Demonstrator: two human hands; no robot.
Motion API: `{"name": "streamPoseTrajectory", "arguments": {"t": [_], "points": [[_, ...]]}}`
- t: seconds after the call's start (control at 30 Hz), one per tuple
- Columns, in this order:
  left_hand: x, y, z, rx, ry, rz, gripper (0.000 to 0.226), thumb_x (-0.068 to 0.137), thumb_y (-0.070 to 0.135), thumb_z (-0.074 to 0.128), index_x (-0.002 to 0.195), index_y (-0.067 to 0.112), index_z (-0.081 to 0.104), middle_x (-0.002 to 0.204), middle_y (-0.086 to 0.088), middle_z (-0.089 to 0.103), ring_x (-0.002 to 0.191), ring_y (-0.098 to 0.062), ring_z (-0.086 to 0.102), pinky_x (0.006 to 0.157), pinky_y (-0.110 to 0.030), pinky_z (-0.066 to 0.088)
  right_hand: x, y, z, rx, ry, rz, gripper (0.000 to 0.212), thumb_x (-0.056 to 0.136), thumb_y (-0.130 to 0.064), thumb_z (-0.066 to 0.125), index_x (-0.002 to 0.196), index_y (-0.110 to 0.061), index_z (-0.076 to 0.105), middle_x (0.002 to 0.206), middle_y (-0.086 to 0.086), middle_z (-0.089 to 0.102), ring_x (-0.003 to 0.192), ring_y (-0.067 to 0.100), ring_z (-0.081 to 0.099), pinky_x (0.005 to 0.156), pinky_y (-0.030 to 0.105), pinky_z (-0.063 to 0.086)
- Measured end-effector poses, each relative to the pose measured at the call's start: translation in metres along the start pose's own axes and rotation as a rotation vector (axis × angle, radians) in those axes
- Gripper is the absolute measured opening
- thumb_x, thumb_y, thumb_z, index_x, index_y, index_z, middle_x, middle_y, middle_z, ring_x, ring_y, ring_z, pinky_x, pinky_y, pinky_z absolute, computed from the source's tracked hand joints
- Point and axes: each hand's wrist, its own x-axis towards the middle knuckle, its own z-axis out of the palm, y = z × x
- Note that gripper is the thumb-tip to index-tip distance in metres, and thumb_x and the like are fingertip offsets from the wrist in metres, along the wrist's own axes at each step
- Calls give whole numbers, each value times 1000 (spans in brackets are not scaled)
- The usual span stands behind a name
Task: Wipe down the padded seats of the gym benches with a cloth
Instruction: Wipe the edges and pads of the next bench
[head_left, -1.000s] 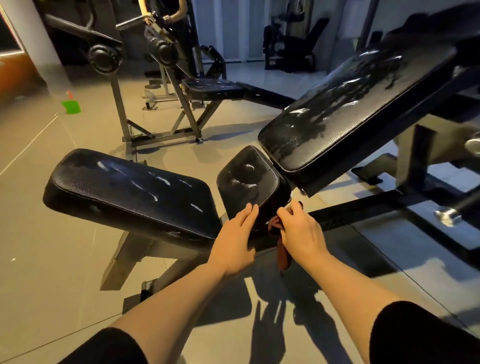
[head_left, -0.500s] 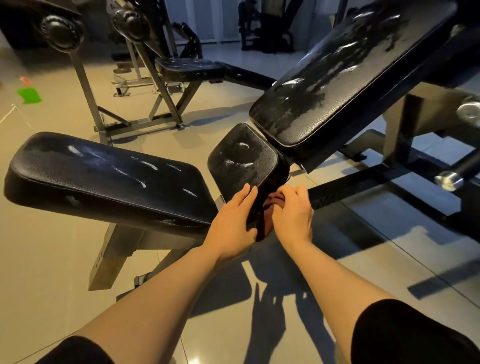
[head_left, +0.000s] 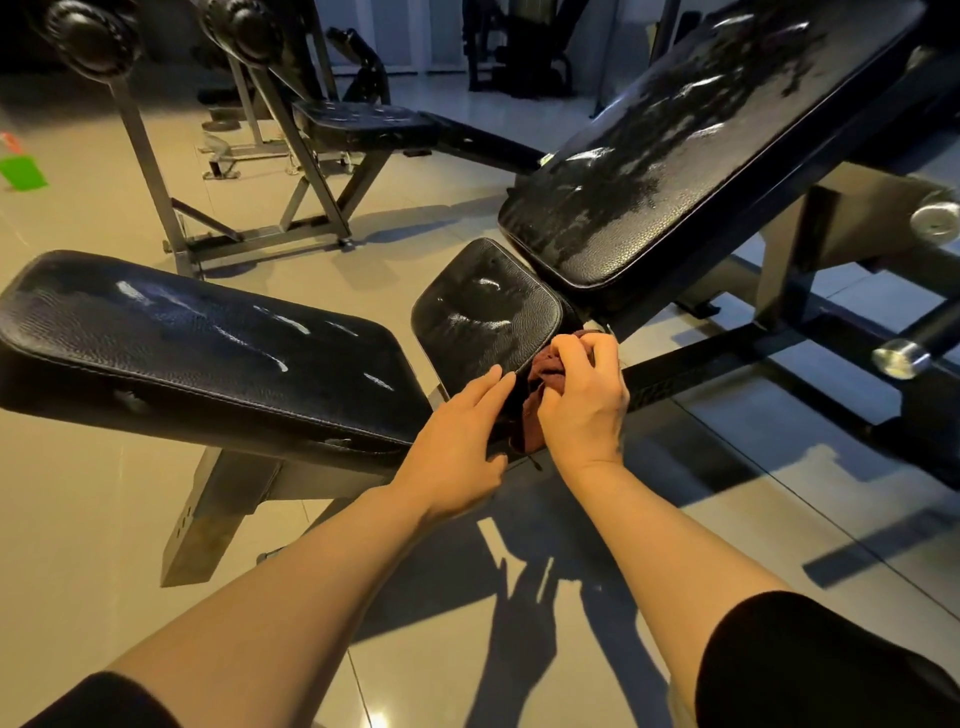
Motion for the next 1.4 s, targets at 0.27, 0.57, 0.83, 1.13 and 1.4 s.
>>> {"name": "streamPoseTrajectory", "arguments": {"t": [0.27,0.57,0.83,1.13,1.4], "points": [[0,-3,-3,11,55,48,82,85,14,66,153,22,21,158,4,21,142,-12,25,111,-21,21,-3,-10,-3,0,16,68,17,76,5,57,89,-4,59,104,17,50,93,30,53,66,33,48],[5,0,0,56,136,74,77,83,16,68,150,18,28,152,2,30,136,-14,32,106,-20,24,-3,3,-4,-38,-114,204,23,83,4,56,100,-11,52,114,9,43,97,28,52,69,27,40],[9,3,1,42,145,99,77,82,14,68,149,16,29,152,0,29,136,-15,29,107,-25,29,15,-12,-1,-81,130,-47,30,77,-7,39,97,-5,62,108,20,55,94,35,52,73,26,37],[8,1,2,66,128,82,79,83,16,68,150,17,26,154,0,26,138,-15,27,108,-27,29,20,-4,-11,8,43,144,29,78,7,54,104,-5,56,115,16,50,101,32,53,72,25,36],[5,4,2,72,107,61,80,84,14,68,151,16,23,155,1,23,141,-15,24,111,-24,24,1,0,-5,-74,-117,215,30,84,3,58,108,-13,49,124,9,37,109,27,47,71,23,36]]}}
